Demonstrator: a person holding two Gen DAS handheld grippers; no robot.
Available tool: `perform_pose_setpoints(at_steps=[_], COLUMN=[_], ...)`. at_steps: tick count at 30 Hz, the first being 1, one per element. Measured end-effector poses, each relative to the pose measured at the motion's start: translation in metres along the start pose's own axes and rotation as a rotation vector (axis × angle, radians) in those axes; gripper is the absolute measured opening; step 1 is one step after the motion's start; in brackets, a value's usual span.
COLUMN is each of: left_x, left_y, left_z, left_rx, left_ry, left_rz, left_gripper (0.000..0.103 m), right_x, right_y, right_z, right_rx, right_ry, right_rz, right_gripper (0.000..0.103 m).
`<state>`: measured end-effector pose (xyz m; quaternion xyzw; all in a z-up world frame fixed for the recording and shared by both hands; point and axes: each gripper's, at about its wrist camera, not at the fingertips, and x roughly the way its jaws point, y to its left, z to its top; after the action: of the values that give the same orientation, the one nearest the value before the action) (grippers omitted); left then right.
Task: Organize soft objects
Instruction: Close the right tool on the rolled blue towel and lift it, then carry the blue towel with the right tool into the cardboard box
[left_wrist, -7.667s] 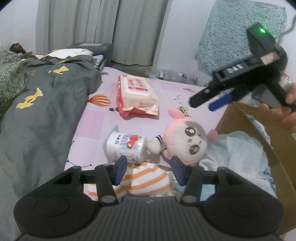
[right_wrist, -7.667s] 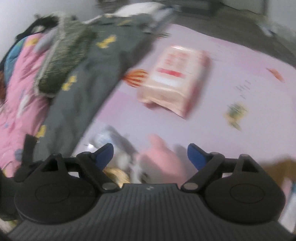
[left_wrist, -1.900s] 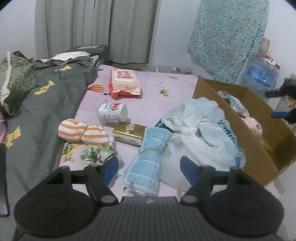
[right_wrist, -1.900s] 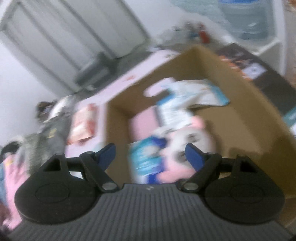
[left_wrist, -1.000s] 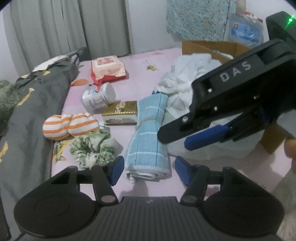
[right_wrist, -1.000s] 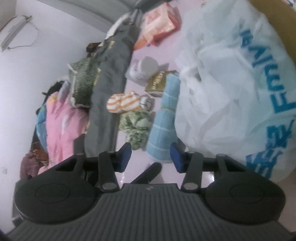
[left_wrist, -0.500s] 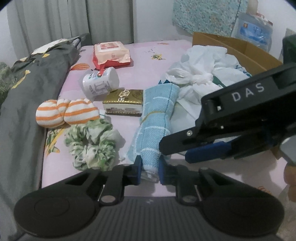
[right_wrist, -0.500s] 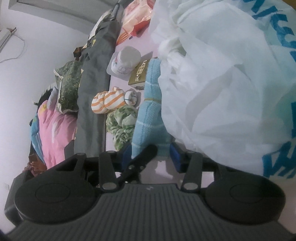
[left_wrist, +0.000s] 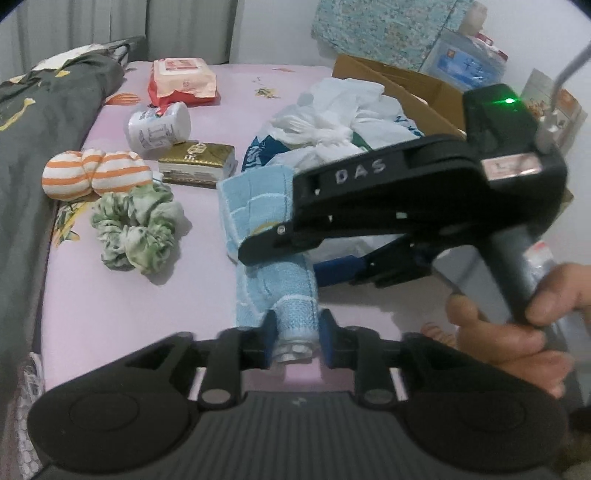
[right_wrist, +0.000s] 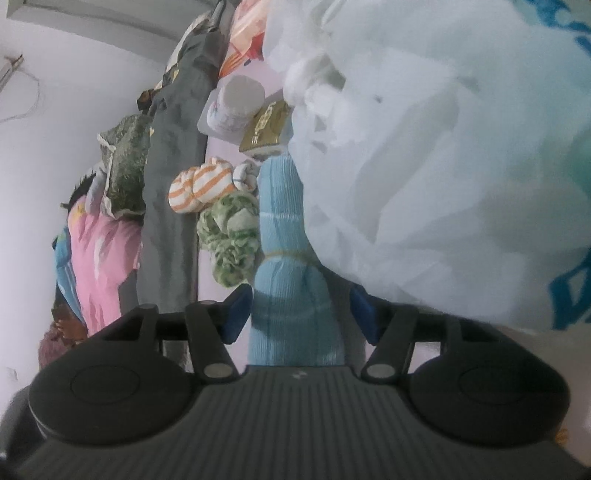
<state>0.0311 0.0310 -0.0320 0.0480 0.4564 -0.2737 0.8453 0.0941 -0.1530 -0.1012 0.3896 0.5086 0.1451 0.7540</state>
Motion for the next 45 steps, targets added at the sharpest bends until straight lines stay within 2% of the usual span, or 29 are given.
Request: perform_pose_setpoints(at_steps=[1, 3, 5, 10, 14, 17, 21, 26, 31, 36, 40, 45], left_x=[-0.003, -0.008, -0.008, 0.018, 0.025, 0.017, -0.003, -0.034, -0.056, -0.062, -0.049, -0.008], left_y=[0.000, 0.001, 0.002, 0.006, 0.013, 0.015, 0.011, 0.004, -0.006, -0.045, -0.088, -0.148], left_z=[0.000, 0.003, 0.007, 0.017, 0.016, 0.012, 0.011, 0.016, 0.037, 0.071, 0.104, 0.140], left_rx=[0.003, 0.003, 0.003, 0.005, -0.039, -0.053, -0.049, -0.024, 0.006, 0.099, 0.172, 0.245], left_ry=[-0.014, -0.041, -0.060, -0.003, 0.006, -0.007, -0.031, -0.100, -0.163, -0.219, -0.237, -0.235], left_rz=[0.004, 0.007, 0.016, 0.027, -0.013, -0.024, 0.001, 0.035, 0.026, -0.003, -0.064, -0.168], left_gripper=[0.035, 0.050, 0.058, 0.058, 0.046, 0.041, 0.041, 0.041, 0.041, 0.041, 0.041, 0.045], right_x=[0.001, 0.002, 0.003, 0.005, 0.007, 0.006, 0.003, -0.011, -0.036, -0.085, -0.134, -0.198], right_y=[0.000, -0.001, -0.002, -0.006, -0.007, -0.003, 0.005, 0.028, 0.052, 0.054, 0.044, 0.007], right_z=[0.000, 0.000, 0.000, 0.002, 0.002, 0.000, -0.005, -0.010, -0.009, 0.007, 0.025, 0.050], right_rx=[-0.002, -0.008, -0.004, 0.016, 0.024, 0.010, -0.003, -0.059, -0.126, -0.152, -0.167, -0.132], right_ry=[0.002, 0.007, 0.008, 0.016, 0.038, 0.042, 0.059, 0.039, -0.013, -0.115, -0.219, -0.337], right_rz=[0.003, 0.002, 0.006, 0.022, 0.043, 0.053, 0.092, 0.146, 0.195, 0.235, 0.222, 0.153], right_gripper=[0.051, 0.047, 0.043, 0.037, 0.030, 0.029, 0.028, 0.028, 0.028, 0.028, 0.028, 0.028])
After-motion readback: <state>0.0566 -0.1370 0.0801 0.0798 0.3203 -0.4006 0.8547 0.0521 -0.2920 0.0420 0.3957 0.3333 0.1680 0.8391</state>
